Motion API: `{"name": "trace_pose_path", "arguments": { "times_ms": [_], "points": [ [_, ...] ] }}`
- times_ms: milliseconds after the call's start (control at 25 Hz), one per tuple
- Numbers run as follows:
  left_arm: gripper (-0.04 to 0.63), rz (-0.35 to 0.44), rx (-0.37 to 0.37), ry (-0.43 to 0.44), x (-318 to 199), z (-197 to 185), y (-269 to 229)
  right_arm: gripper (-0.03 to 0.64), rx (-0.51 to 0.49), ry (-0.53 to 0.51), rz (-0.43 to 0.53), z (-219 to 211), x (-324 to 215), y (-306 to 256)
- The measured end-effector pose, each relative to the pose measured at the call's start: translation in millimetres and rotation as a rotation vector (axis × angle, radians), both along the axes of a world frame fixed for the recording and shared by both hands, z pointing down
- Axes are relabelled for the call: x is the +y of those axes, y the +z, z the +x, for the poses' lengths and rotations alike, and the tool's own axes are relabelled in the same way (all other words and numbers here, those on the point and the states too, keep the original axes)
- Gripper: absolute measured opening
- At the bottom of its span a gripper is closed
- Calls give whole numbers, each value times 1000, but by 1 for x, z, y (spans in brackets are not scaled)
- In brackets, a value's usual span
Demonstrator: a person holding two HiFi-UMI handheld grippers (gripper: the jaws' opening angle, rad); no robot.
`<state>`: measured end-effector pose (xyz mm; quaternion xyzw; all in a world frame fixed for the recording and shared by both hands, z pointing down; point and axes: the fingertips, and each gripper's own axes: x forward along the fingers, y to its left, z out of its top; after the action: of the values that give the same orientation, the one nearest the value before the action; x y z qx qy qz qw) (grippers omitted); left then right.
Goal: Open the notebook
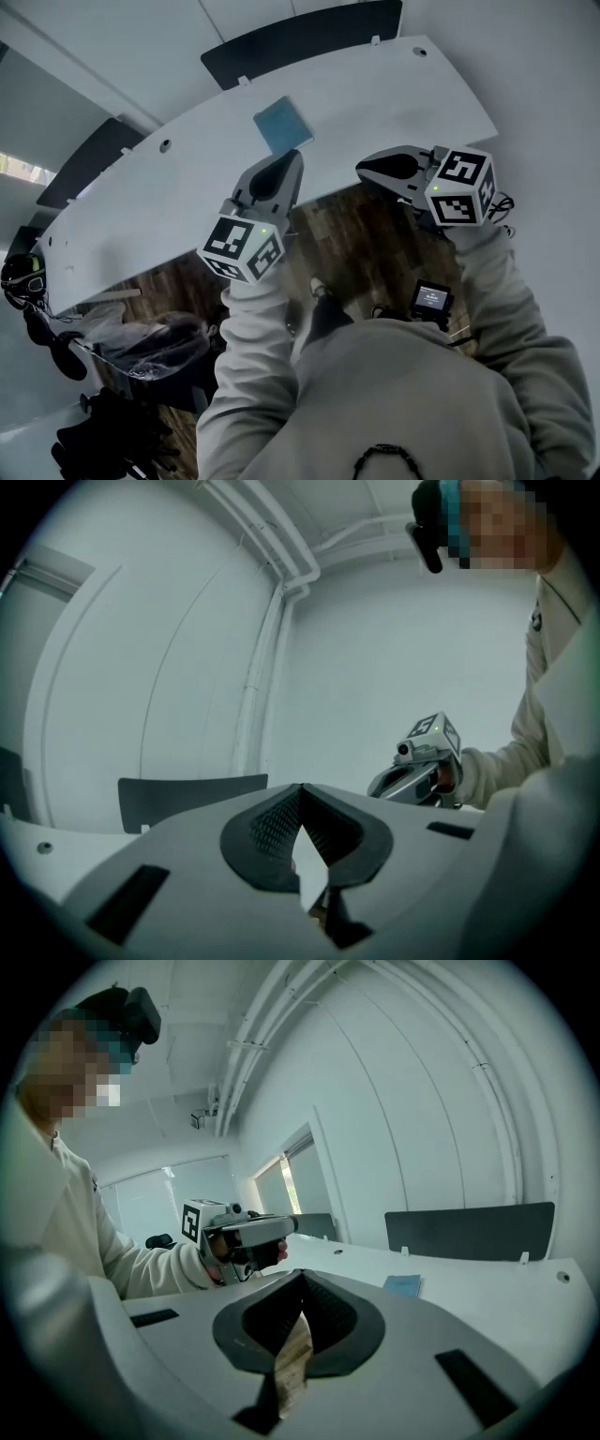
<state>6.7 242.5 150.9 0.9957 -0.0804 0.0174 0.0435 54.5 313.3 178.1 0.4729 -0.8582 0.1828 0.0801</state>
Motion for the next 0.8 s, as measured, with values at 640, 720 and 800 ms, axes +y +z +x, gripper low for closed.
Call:
{"name": "trace_pose_path", "arguments": {
  "times_ms": [640,720,800],
  "points": [
    [2,-54,13,98,-127,-18,1,21,-10,140,-33,-12,-116,-23],
    [2,-49,1,138,-123,-16,0,21,-12,129,-27,-12,-122,-25],
    [2,-37,-12,143,-127,-13,0,21,-19,108,-19,-11,-131,-25]
  ]
}}
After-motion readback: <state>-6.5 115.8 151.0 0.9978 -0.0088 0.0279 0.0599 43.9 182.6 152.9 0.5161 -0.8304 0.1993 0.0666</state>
